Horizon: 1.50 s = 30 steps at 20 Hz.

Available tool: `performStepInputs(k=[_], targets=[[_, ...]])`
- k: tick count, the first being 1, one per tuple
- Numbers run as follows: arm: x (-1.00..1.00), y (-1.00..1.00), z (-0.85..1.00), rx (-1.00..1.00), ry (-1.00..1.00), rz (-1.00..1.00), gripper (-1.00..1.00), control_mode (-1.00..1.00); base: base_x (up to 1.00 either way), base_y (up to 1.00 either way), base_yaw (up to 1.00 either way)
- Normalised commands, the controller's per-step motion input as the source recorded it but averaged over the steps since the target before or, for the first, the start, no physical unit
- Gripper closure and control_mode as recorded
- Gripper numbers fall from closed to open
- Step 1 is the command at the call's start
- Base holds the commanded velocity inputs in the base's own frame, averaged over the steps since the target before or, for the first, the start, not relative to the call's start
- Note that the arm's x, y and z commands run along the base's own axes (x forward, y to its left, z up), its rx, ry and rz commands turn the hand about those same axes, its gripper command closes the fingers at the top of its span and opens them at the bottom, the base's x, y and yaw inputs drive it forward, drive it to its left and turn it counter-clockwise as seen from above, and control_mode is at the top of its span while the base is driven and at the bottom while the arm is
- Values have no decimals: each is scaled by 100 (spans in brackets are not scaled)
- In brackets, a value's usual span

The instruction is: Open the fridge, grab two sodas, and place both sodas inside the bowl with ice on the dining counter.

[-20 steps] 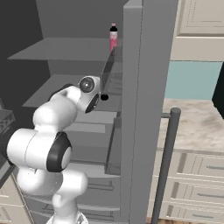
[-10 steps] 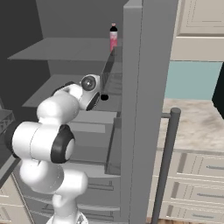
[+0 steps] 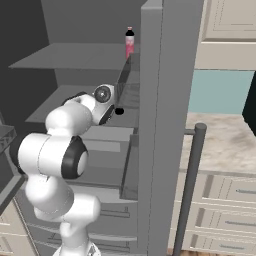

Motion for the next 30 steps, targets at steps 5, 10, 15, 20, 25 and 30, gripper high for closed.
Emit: performStepInputs(k=[5, 10, 15, 20, 25, 30], targets=[[10, 0, -9, 0, 0, 0, -100, -100, 0, 0, 0], [14, -4, -9, 0, 0, 0, -100, -100, 0, 0, 0], [14, -6, -8, 0, 0, 0, 100, -100, 0, 0, 0], [3, 0, -3, 0, 0, 0, 100, -100, 0, 0, 0], [0, 0, 0, 0, 0, 0, 100, -100, 0, 0, 0], [-3, 0, 0, 0, 0, 0, 100, -100, 0, 0, 0]])
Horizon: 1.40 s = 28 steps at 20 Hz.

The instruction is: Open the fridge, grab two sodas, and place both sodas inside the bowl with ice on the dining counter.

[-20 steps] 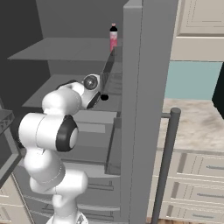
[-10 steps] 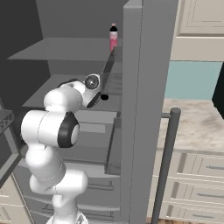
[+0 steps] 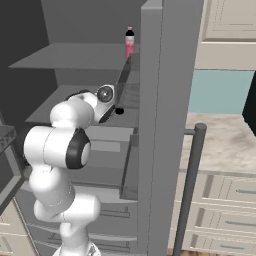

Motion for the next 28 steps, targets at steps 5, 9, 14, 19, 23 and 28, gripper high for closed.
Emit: performStepInputs(k=[5, 9, 14, 19, 23, 28], targets=[[-29, 0, -3, 0, -5, 0, 100, -100, 0, 0, 0], [-62, 14, 2, 0, -3, 0, 100, -100, 0, 0, 0], [-65, 16, 67, -5, 7, 0, 100, -100, 0, 0, 0], [-81, 0, 94, -1, 18, 0, 100, -100, 0, 0, 0], [-76, 3, 80, 0, 28, 0, 100, -100, 0, 0, 0], [-86, 23, 28, 0, 23, 0, 100, -100, 0, 0, 0]])
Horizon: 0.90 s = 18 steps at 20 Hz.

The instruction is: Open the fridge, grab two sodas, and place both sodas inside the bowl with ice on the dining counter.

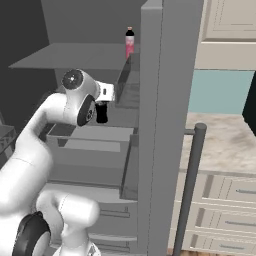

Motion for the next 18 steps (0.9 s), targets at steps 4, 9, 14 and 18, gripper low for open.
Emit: performStepInputs(k=[4, 9, 14, 18], targets=[[-100, 17, 0, 0, 4, 0, 100, -100, 0, 0, 0], [-100, 15, 1, 1, 0, 0, 100, -100, 0, 0, 0], [-88, 25, 10, 0, 0, 0, 100, -100, 0, 0, 0], [-90, 4, 0, 0, 0, 0, 100, -100, 0, 0, 0]])
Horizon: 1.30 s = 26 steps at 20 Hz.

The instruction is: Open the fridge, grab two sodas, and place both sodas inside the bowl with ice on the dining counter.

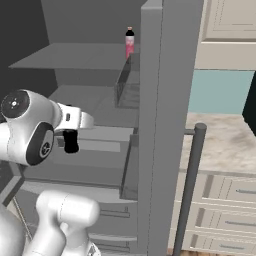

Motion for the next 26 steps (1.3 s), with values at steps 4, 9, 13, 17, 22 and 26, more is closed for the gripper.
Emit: performStepInputs(k=[4, 9, 13, 17, 22, 26], targets=[[-58, 0, -3, 0, 0, 0, 100, -100, 0, 0, 0], [-22, 2, -2, 0, 1, 0, 100, 100, -37, -1, 0], [0, 0, 0, 0, 0, 0, 100, 100, -100, 0, -11], [0, 0, 0, 0, 0, 0, 100, 100, -88, 3, -28], [0, 0, 0, 0, 0, 0, 100, 100, -90, 31, -38], [0, 0, 0, 0, 0, 0, 100, 100, -98, 41, -40]])
